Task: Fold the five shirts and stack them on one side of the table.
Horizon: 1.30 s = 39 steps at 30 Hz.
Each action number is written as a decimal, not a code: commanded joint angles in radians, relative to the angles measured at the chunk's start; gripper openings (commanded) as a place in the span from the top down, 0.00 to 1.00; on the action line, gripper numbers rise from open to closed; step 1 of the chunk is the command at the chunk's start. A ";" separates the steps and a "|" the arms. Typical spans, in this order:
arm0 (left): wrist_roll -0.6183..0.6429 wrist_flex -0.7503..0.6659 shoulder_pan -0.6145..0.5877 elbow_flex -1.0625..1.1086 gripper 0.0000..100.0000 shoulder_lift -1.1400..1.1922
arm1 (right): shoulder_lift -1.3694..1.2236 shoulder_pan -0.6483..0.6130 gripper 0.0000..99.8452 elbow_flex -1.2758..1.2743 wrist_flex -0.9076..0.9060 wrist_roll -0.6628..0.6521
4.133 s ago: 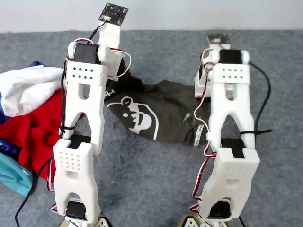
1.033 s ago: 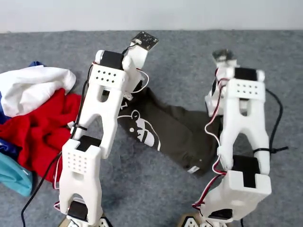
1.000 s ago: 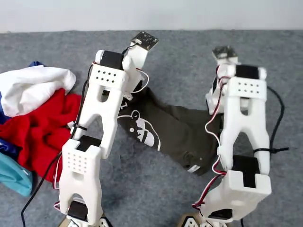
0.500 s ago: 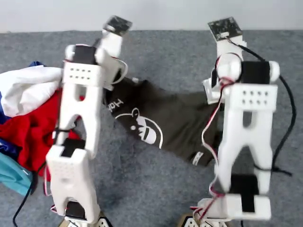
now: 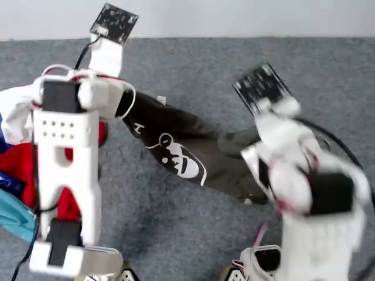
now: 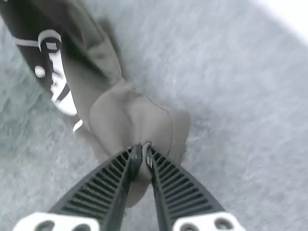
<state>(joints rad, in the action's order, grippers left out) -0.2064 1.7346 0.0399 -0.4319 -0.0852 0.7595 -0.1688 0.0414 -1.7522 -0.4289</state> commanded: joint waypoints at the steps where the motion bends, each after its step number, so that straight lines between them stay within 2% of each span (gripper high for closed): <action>1: -0.006 0.017 0.002 0.054 0.98 -0.167 | 0.199 -0.007 0.99 0.002 -0.016 -0.011; 4: -0.008 0.017 0.002 0.085 0.98 -0.264 | 0.326 -0.004 0.99 0.002 0.062 0.000; 7: -0.008 0.015 0.002 0.097 0.98 -0.336 | 0.390 0.047 0.99 0.002 0.166 0.081; 14: -0.003 -0.046 0.000 0.120 0.98 -0.486 | 0.435 0.208 0.99 0.041 0.414 0.241; 19: -0.008 -0.054 -0.006 0.157 0.98 -0.568 | 0.432 0.268 0.99 0.173 0.516 0.262; 24: -0.008 -0.060 -0.006 0.157 0.98 -0.618 | 0.364 0.294 0.99 0.279 0.545 0.261; 34: -0.003 -0.227 -0.008 0.156 0.98 -0.582 | 0.068 0.297 0.99 0.529 0.565 0.258; 39: -0.002 -0.278 0.000 0.156 0.98 -0.580 | 0.028 0.297 0.99 0.597 0.544 0.256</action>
<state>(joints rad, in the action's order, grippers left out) -0.2064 1.4876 0.0399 -0.2693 -0.6667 0.8147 0.1135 0.5999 -1.2075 -0.1772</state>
